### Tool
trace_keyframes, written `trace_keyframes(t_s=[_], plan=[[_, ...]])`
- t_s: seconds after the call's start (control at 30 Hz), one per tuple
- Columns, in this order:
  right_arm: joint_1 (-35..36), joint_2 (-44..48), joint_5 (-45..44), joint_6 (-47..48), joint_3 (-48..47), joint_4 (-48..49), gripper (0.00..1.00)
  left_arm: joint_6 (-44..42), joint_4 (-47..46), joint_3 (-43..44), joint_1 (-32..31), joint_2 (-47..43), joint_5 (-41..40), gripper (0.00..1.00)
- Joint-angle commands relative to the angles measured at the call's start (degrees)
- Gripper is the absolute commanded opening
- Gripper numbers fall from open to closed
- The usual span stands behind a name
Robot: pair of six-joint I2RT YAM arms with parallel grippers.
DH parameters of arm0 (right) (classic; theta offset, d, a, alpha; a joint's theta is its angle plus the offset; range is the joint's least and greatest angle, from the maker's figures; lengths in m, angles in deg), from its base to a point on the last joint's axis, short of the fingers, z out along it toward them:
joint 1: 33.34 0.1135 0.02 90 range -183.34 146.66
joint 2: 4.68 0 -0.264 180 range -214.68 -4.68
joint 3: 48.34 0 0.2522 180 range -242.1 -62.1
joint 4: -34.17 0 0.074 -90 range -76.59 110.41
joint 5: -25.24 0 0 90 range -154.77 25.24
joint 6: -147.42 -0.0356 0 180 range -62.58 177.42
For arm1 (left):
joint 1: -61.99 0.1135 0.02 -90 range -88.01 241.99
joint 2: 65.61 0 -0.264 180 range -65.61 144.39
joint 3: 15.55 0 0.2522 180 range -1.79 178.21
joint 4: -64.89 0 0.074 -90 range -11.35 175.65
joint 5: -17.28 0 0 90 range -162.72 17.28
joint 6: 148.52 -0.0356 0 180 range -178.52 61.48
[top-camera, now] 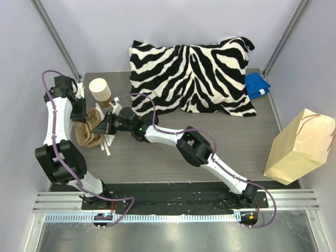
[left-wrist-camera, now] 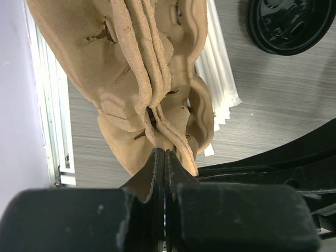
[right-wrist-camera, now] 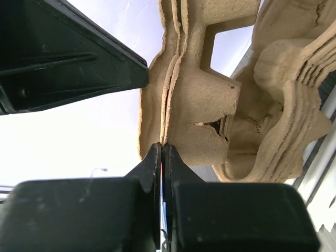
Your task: Pack the takeout coffee
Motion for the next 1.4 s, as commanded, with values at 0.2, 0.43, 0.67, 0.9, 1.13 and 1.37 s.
trace_keyframes(t_s=[0.2, 0.43, 0.67, 0.9, 1.13, 1.37], plan=[[-0.2, -0.3, -2.3, -0.2, 0.1, -0.5, 0.01, -2.2, 1.6, 2.8, 0.5, -4.4, -3.6, 0.00], [-0.3, 0.1, -3.4, -0.7, 0.3, -2.3, 0.01, -4.4, 2.5, 2.5, 0.5, -5.4, -2.2, 0.00], [-0.3, 0.1, -3.7, -0.6, 0.0, -2.7, 0.01, -5.4, 4.1, 1.7, 0.5, -5.7, -0.7, 0.00], [-0.4, 0.2, -4.0, -0.4, -0.3, -3.4, 0.01, -7.6, 4.6, 0.0, 0.4, -7.1, -1.0, 0.00], [-0.6, 0.1, -4.6, -0.7, 0.1, -4.1, 0.01, -9.3, 7.8, 1.0, 0.4, -7.8, 0.0, 0.00], [-0.7, 0.4, -4.4, -0.6, -0.3, -4.1, 0.01, -9.5, 7.9, 0.0, 0.4, -8.7, -0.2, 0.00]])
